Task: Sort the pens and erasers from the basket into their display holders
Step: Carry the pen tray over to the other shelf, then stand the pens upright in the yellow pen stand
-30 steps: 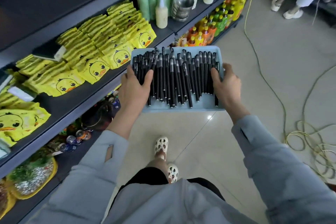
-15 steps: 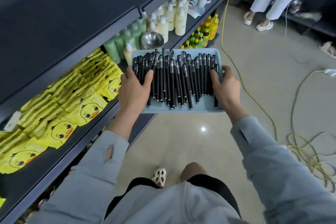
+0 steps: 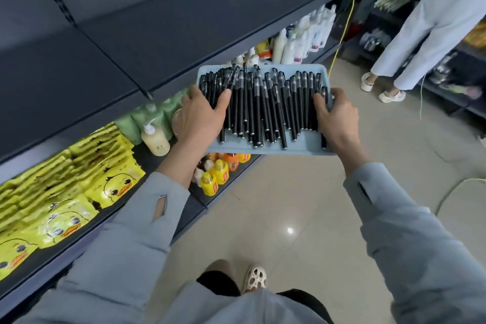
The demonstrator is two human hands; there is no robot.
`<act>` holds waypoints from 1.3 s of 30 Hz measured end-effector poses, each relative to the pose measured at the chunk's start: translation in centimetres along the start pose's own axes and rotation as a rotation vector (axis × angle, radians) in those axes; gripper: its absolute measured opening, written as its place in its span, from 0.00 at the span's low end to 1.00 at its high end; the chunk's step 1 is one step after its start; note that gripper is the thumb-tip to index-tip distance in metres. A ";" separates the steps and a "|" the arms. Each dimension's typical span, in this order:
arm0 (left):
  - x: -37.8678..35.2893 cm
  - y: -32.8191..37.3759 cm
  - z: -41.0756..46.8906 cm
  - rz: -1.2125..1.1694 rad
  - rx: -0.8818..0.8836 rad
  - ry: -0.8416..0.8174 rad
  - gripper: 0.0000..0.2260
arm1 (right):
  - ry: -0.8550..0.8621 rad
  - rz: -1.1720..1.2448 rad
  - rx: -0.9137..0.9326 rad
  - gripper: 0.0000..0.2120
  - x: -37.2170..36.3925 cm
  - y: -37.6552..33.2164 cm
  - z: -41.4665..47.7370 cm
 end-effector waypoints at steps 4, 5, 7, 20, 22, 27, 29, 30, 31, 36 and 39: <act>-1.1 5.0 4.2 0.007 0.013 0.004 0.38 | -0.006 -0.001 0.025 0.24 0.6 0.2 7.3; -1.4 6.0 5.4 0.009 0.019 0.008 0.39 | -0.008 0.001 0.030 0.24 0.5 0.2 9.1; -2.2 7.7 8.2 0.011 0.036 0.015 0.39 | -0.016 -0.004 0.036 0.23 0.1 0.2 12.8; -7.8 15.7 25.9 -0.022 0.125 0.007 0.41 | -0.067 -0.079 0.135 0.23 -4.2 -2.0 34.3; -8.7 16.6 27.8 -0.009 0.157 -0.002 0.41 | -0.091 -0.097 0.171 0.23 -5.1 -2.1 37.1; -11.5 18.3 32.6 0.054 0.245 0.028 0.41 | -0.163 -0.191 0.297 0.21 -8.7 -2.0 45.1; -12.7 19.2 34.0 0.064 0.295 0.054 0.41 | -0.204 -0.212 0.357 0.20 -10.4 -2.1 48.2; -13.3 19.8 34.7 0.072 0.324 0.063 0.41 | -0.228 -0.225 0.378 0.20 -11.2 -2.0 49.8; -13.8 20.4 35.3 0.074 0.355 0.072 0.41 | -0.254 -0.242 0.399 0.20 -12.0 -1.9 51.3; -15.7 23.2 37.2 0.038 0.495 0.141 0.39 | -0.347 -0.302 0.506 0.23 -14.8 -2.2 57.1; -16.4 24.2 37.6 0.059 0.559 0.180 0.39 | -0.395 -0.321 0.542 0.24 -16.2 -2.7 58.9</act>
Point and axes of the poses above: each hand's wrist, its own z-axis towards the middle knuckle, its own x-axis out of the back of the hand, y = z × x, the point moved 3 cm from there along z, towards the middle knuckle, and after that the axes turned 2 degrees about y, right-handed, at the moved point
